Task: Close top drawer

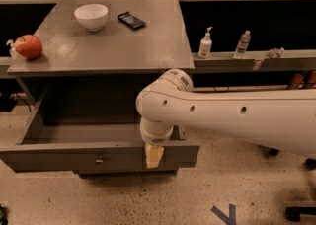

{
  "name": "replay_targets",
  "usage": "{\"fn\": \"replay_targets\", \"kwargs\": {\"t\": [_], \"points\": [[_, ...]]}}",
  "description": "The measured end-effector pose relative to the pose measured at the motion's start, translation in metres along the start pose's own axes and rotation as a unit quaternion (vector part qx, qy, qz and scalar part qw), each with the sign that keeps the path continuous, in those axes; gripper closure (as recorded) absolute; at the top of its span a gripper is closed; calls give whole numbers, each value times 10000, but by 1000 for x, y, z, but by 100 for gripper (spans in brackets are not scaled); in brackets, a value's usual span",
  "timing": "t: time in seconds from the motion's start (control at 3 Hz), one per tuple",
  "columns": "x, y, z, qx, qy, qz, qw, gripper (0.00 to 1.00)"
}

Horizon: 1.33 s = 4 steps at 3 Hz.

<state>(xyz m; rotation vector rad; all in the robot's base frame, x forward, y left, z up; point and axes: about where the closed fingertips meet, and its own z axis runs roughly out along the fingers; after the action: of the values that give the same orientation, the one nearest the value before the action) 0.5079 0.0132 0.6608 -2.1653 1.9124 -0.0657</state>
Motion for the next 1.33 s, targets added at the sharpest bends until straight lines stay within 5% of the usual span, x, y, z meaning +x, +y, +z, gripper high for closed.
{"fn": "replay_targets", "kwargs": {"t": [0.67,1.33], "points": [[-16,-17,9,152,-94,12,9998,64],[-25,-47,15,219,-76,76,9997,71]]}}
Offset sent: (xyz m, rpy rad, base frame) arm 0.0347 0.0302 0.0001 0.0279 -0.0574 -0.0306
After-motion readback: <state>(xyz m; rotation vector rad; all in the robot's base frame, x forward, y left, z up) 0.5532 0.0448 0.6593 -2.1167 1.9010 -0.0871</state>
